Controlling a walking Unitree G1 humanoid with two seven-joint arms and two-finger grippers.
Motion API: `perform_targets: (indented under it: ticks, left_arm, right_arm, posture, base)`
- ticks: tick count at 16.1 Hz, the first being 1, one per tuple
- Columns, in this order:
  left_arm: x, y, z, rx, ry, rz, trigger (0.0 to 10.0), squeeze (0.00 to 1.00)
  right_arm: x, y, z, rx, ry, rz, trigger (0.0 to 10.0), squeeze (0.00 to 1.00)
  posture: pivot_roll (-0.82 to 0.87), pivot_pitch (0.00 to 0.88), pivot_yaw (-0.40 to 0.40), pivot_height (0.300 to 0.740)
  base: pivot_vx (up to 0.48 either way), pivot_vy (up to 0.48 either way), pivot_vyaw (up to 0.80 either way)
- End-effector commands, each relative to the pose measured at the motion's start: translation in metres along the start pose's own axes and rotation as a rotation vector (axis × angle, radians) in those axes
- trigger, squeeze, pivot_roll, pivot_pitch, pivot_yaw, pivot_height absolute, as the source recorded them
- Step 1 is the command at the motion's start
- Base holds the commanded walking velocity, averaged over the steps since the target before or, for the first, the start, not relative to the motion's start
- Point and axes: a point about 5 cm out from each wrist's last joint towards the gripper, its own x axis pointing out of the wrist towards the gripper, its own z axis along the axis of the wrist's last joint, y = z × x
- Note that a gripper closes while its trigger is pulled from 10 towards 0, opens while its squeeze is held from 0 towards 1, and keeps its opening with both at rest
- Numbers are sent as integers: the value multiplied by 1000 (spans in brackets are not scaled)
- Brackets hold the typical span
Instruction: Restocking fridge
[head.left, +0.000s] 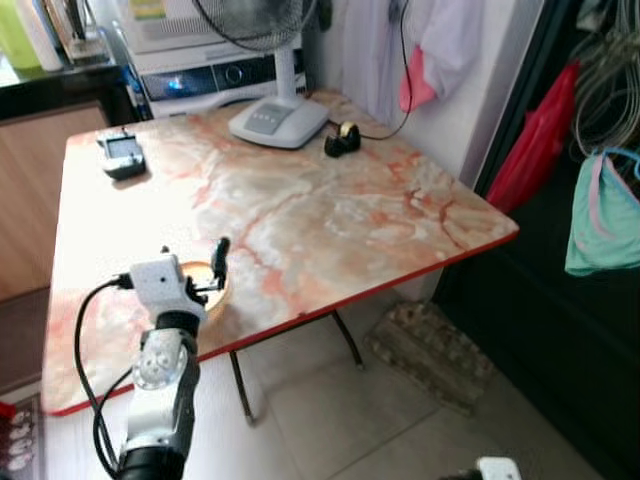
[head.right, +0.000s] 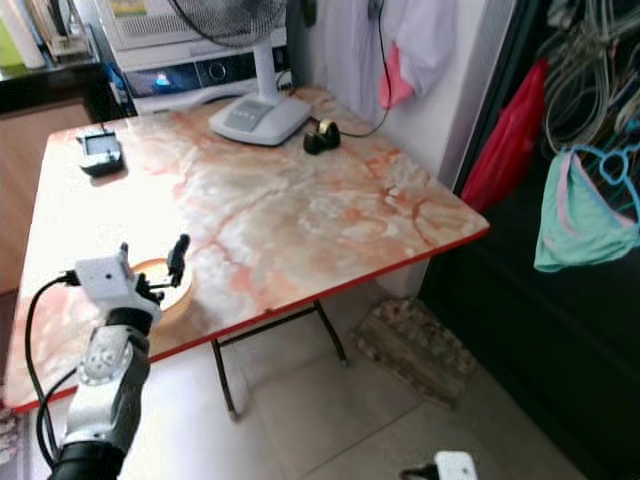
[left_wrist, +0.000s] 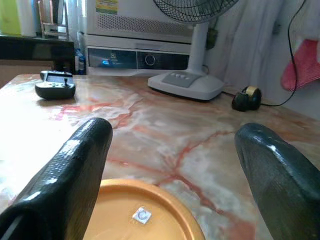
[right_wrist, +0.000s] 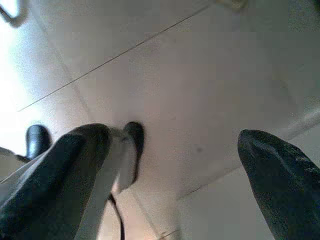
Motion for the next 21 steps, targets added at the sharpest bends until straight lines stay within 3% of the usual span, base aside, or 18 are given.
perform_targets:
  ticks: [1, 4, 5, 7, 8, 10, 12, 14, 17, 21]
  left_arm:
    - [-2, 15, 1, -29, 9, 52, 10000, 0]
    - [-3, 35, 4, -123, 22, 139, 10000, 0]
    - [-3, 50, 7, -147, 23, 185, 10000, 0]
    - [-4, 60, 7, -119, 42, 174, 10000, 0]
    - [-3, 66, 1, -144, 112, 137, 10000, 0]
    - [-3, 71, -3, -166, 142, 142, 10000, 0]
    - [-2, 56, 1, -47, 110, 67, 10000, 0]
    - [-2, 27, 12, 104, 10, -3, 10000, 0]
    - [-1, 15, 15, 42, -14, -13, 10000, 0]
    - [0, 15, 18, 66, -30, -16, 10000, 0]
  right_arm:
    - [1, 7, -1, -2, 3, 17, 10000, 0]
    - [1, 7, -1, -4, 2, 15, 10000, 0]
    - [1, 7, -1, -5, 3, 14, 10000, 0]
    - [1, 7, -1, -7, 4, 13, 10000, 0]
    - [1, 7, 0, -8, 4, 13, 10000, 0]
    - [1, 6, 0, -8, 3, 12, 10000, 0]
    - [1, 5, 1, -7, 1, 9, 10000, 0]
    - [1, 4, 1, -9, 0, 8, 10000, 0]
    - [1, 5, 2, -4, -5, 8, 10000, 0]
    - [1, 5, 3, 0, -6, 11, 10000, 0]
  posture:
    - [21, 0, -21, 740]
    - [21, 0, -19, 740]
    - [21, 0, -19, 740]
    - [29, 0, -22, 740]
    - [33, 0, -26, 740]
    - [33, 0, -30, 740]
    - [34, 0, -35, 740]
    - [33, 0, -38, 740]
    - [28, 0, -38, 740]
    - [29, 0, -35, 740]
  base:
    - [0, 0, 0]
    - [0, 0, 0]
    - [0, 0, 0]
    - [0, 0, 0]
    - [0, 0, 0]
    - [0, 0, 0]
    - [0, 0, 0]
    - [0, 0, 0]
    - [0, 0, 0]
    - [184, 0, 0]
